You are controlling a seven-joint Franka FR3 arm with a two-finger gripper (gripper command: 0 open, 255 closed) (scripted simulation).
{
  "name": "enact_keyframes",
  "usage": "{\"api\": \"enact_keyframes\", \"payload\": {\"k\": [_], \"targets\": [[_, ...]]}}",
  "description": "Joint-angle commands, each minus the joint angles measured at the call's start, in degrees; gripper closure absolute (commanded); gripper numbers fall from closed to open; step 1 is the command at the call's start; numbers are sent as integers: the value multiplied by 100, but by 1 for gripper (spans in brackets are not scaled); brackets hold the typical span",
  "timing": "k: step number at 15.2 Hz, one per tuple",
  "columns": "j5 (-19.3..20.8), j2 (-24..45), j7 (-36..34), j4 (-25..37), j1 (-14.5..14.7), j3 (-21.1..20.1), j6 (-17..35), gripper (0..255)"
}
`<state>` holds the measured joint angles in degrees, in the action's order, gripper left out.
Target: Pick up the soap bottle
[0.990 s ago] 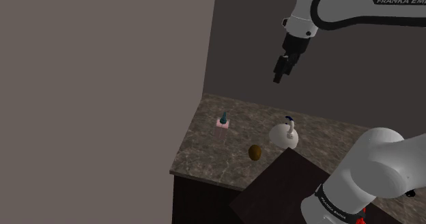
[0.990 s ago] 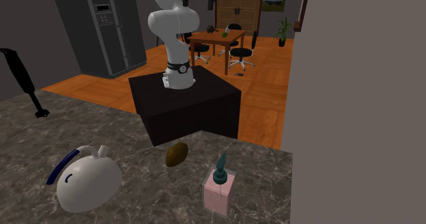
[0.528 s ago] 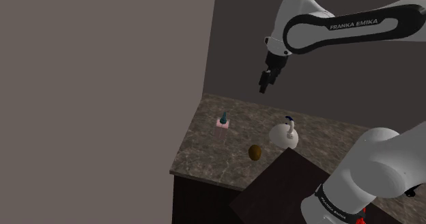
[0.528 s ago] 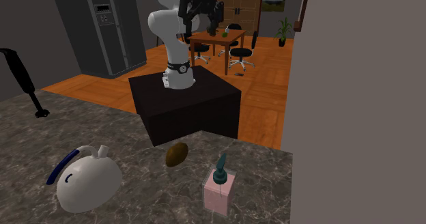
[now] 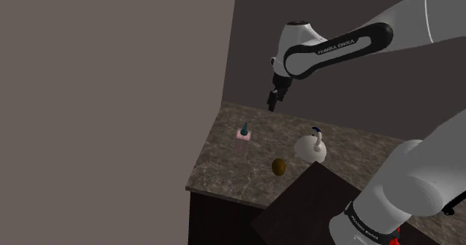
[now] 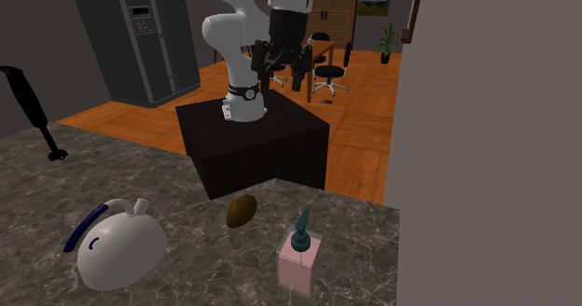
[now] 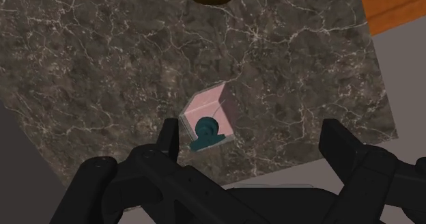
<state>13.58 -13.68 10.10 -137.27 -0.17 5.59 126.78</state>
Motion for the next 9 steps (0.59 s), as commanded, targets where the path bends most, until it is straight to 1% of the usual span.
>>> {"api": "enact_keyframes", "payload": {"k": [1,9], "targets": [[51,427,49,99,-11,33,329,0],[167,2224,273,903,-78,113,1313,0]]}}
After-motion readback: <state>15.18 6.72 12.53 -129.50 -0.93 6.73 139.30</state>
